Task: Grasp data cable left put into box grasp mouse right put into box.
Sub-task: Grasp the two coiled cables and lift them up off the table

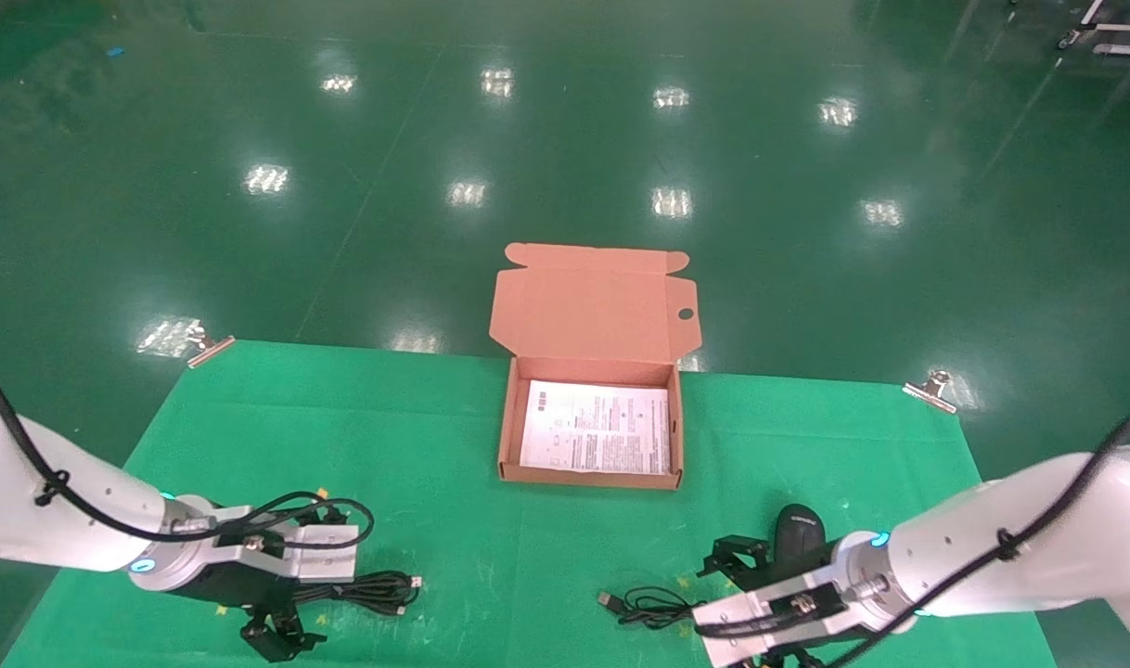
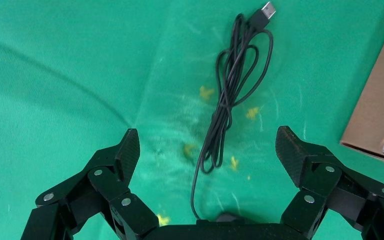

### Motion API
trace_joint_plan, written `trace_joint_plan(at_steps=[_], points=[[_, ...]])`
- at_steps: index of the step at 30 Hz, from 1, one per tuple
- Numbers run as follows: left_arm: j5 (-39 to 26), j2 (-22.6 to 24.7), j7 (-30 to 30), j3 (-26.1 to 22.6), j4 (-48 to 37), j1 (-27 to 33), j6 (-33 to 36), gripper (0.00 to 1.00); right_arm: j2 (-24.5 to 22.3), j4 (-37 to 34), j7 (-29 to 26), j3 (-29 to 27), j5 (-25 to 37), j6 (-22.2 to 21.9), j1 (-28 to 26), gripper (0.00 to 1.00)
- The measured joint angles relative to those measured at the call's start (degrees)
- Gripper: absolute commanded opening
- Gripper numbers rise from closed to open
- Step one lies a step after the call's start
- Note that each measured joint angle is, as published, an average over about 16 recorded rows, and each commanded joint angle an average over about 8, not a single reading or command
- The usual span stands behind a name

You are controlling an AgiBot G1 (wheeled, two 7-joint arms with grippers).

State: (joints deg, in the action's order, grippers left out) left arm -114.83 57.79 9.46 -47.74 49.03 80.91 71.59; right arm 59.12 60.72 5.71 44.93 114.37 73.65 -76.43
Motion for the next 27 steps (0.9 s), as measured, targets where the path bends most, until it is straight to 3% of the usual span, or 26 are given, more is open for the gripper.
trace_joint_plan(at_steps=[13,14,21,22,27], points=[[1.5,3.8,-4.0,1.4,-14.2,1.3,-5.5,0.98,5.3,-13.7,2.6,0.2,0.3,-3.9,-1.3,1.00],[1.6,4.0,-4.4,1.5,-15.0,1.4,-5.8,0.86,5.5,-14.4,2.8,0.3,0.4,-4.2,-1.4,0.93],[2.2,4.8,-6.8,2.0,-19.5,1.9,-7.7,0.00,7.1,-18.1,4.3,0.5,1.2,-6.6,-1.7,0.06],[2.3,4.9,-7.0,2.0,-19.9,1.9,-7.9,0.00,7.2,-18.4,4.4,0.5,1.2,-6.8,-1.8,0.00],[2.5,5.1,-7.5,2.1,-21.0,1.9,-8.3,0.00,7.5,-19.1,4.8,0.6,1.4,-7.5,-1.8,0.00]])
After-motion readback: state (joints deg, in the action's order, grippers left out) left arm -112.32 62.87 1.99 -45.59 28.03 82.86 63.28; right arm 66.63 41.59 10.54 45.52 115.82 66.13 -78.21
